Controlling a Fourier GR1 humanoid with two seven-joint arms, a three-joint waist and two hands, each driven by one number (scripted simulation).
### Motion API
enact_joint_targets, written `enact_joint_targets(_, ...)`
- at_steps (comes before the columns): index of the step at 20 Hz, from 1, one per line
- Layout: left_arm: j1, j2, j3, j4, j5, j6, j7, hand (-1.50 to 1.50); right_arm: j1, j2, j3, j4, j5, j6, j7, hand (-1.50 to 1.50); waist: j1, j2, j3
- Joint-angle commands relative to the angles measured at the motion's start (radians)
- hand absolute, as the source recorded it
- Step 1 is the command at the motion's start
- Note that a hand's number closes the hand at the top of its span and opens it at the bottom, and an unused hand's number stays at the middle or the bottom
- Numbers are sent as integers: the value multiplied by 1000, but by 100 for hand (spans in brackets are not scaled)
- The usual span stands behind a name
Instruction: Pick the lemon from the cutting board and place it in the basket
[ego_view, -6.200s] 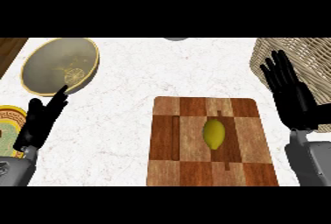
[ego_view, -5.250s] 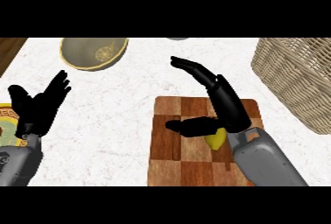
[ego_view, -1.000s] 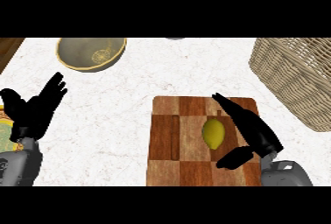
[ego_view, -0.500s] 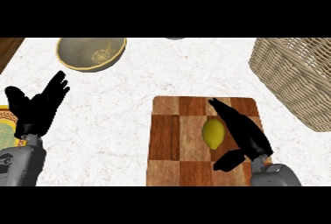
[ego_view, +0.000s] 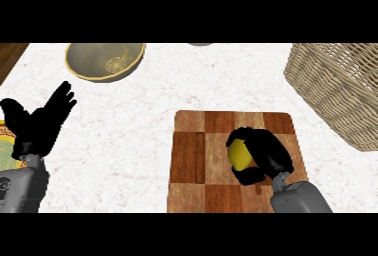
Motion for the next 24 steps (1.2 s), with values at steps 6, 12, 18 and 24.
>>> enact_joint_targets(6,-13,-28,-22,-20,-16,2,1,0,-168,119,-27,188,27,-105,254,150,24,12,3)
enact_joint_targets(12,-38,-42,-55,-23,-20,-14,5,0,-358,123,-146,284,30,-305,674,150,100,31,3)
enact_joint_targets(18,-65,-50,-68,11,-35,-15,-14,0,-605,124,-148,411,-37,-614,792,150,122,36,4)
enact_joint_targets(24,-57,-68,-87,-11,-41,-6,17,0,-765,124,-62,508,74,-914,797,150,124,26,3)
